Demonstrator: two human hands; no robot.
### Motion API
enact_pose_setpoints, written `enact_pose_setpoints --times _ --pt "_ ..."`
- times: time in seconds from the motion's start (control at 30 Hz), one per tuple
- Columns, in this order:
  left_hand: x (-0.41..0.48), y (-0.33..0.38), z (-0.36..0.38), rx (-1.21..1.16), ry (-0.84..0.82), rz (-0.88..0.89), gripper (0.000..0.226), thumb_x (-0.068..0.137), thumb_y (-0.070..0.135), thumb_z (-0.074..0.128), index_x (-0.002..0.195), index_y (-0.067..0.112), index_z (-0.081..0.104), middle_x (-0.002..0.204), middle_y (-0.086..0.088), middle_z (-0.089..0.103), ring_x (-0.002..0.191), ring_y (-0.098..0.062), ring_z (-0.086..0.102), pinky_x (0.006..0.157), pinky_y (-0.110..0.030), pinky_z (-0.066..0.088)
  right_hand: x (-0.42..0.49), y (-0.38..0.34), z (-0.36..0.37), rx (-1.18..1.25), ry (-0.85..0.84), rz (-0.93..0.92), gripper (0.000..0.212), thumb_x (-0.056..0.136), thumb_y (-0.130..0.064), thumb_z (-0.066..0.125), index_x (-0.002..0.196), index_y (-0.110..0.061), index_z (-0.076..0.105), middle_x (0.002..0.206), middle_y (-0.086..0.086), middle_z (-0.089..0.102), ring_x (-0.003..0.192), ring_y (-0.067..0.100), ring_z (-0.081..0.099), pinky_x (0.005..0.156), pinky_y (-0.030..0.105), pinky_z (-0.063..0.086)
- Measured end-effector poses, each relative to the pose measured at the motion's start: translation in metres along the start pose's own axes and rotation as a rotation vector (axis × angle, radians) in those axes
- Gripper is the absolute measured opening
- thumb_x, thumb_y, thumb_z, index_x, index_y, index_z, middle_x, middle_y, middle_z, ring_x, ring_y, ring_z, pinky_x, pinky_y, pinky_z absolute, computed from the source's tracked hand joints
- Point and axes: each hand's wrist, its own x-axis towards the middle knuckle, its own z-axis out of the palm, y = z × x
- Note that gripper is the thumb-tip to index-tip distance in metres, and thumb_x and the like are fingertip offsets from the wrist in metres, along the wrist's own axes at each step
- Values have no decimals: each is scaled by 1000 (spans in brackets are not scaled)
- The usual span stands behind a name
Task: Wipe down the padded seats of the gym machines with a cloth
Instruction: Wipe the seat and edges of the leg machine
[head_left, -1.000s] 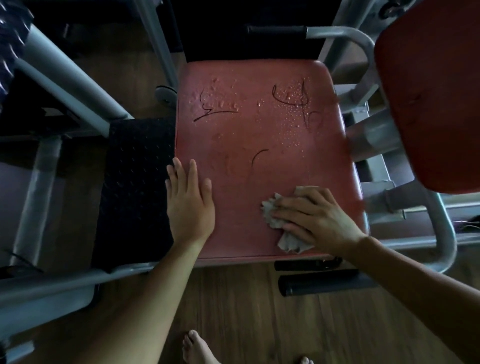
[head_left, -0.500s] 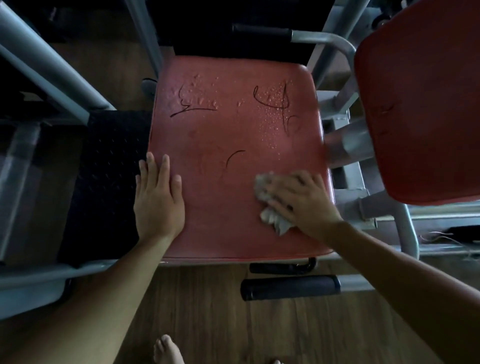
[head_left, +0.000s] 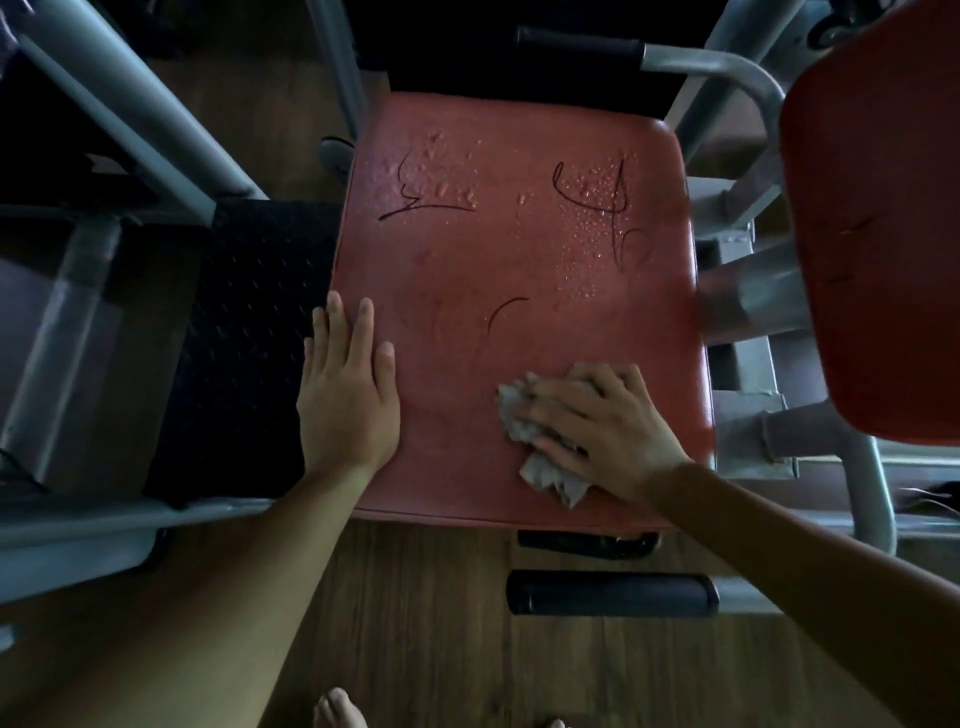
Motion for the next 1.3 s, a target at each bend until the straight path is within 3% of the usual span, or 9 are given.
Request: enact_pose_setpoints --times 0.13,0.3,0.47,0.53,0.77,0.83,1.0,1.2,1.3 --pt "0 0 0 -17 5 11 54 109 37 22 158 15 26 167 -12 15 156 -28 11 127 -45 15 56 5 17 -79 62 289 33 101 -45 47 120 -32 71 125 -11 67 99 26 58 78 46 45" --pt "0 -2 0 -31 3 5 52 109 36 25 158 17 27 168 -10 14 156 -25 9 127 -42 13 114 -11 29 -72 39 738 39 101 -46 40 125 -31 66 127 -10 63 109 30 53 86 48 39" --pt "-1 -4 1 -76 16 -3 52 109 36 25 158 18 30 168 -9 17 156 -24 11 127 -40 12 45 -53 12 85 52 175 29 101 -44 53 116 -31 73 121 -11 68 102 23 59 83 45 43" --pt "-1 -5 1 -93 15 -6 50 110 31 28 157 18 31 168 -8 16 156 -22 10 127 -39 12 47 -33 15 56 37 93 28 100 -46 53 110 -31 74 119 -12 69 100 21 57 80 44 44" --pt "-1 -4 1 -89 24 -3 50 110 32 26 157 19 31 168 -7 16 156 -21 10 127 -36 10 130 7 39 -27 72 771 35 101 -44 42 117 -33 70 124 -16 62 114 25 50 90 46 36" --pt "-1 -5 2 -102 32 0 50 109 33 26 157 19 32 167 -7 18 156 -21 11 127 -36 11 130 -11 40 -6 105 735 34 100 -45 44 117 -33 71 124 -16 63 113 25 51 89 45 36" --pt "-1 -7 3 -157 43 -12 50 109 33 27 156 18 35 167 -5 21 156 -19 13 127 -39 14 107 -3 39 62 121 145 26 98 -47 55 112 -35 74 122 -16 68 102 23 57 81 43 41" --pt "-3 -4 1 -193 40 -33 47 110 29 29 155 17 36 167 -2 21 155 -16 12 128 -35 12 162 -11 47 32 84 647 35 101 -44 41 128 -41 64 131 -19 59 116 24 49 91 45 34" --pt "-2 -4 1 -215 38 -35 47 109 28 29 155 17 36 167 -2 21 155 -15 12 128 -33 11 176 -23 47 73 15 602 36 102 -43 42 132 -41 61 134 -20 56 120 25 46 96 49 34"
